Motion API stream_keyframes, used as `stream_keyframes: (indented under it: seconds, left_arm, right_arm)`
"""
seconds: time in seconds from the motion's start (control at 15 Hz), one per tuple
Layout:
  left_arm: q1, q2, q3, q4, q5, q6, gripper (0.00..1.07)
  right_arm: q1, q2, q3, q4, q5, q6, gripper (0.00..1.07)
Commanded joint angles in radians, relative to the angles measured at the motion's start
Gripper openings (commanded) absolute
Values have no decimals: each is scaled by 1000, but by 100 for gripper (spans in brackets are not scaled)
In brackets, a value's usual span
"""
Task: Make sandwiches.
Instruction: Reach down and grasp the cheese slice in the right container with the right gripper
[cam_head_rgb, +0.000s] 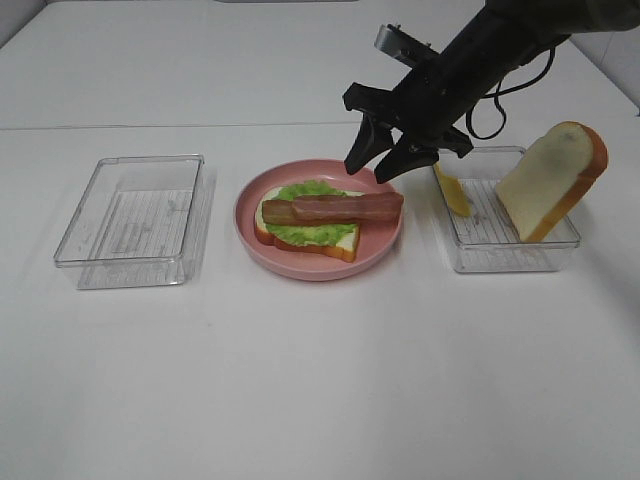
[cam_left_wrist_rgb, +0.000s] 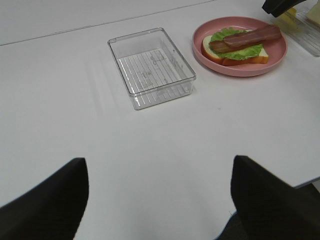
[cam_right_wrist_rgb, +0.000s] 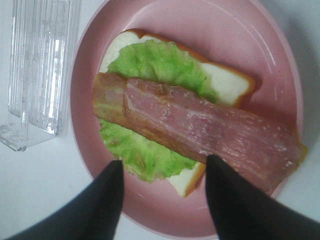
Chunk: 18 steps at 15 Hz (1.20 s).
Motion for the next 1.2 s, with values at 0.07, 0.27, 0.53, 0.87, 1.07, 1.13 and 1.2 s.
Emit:
stream_keyframes:
  seconds: [0.07, 0.27, 0.53, 0.87, 1.07, 1.13, 1.2]
  left_arm:
    - [1, -19, 4, -6, -17, -1, 74]
    - [1, -19, 4, -6, -17, -1, 74]
    - [1, -19, 4, -6, -17, -1, 74]
    - [1, -19, 4, -6, -17, -1, 74]
    - [1, -19, 4, -6, -17, -1, 74]
    - [1, -19, 4, -6, -17, -1, 74]
    - [1, -19, 4, -6, -17, -1, 74]
  right_arm:
    - [-2, -22, -5, 32, 20, -71, 74]
    - [-2, -71, -24, 7, 26, -90, 74]
    - [-2, -81, -153, -132, 103, -36, 74]
    - [-2, -79, -234, -508, 115, 139, 79]
    - [-2, -36, -234, -521, 104, 148, 82]
    - [-2, -15, -234, -521, 98, 148, 82]
    - [-2, 6, -234, -522, 94, 148, 82]
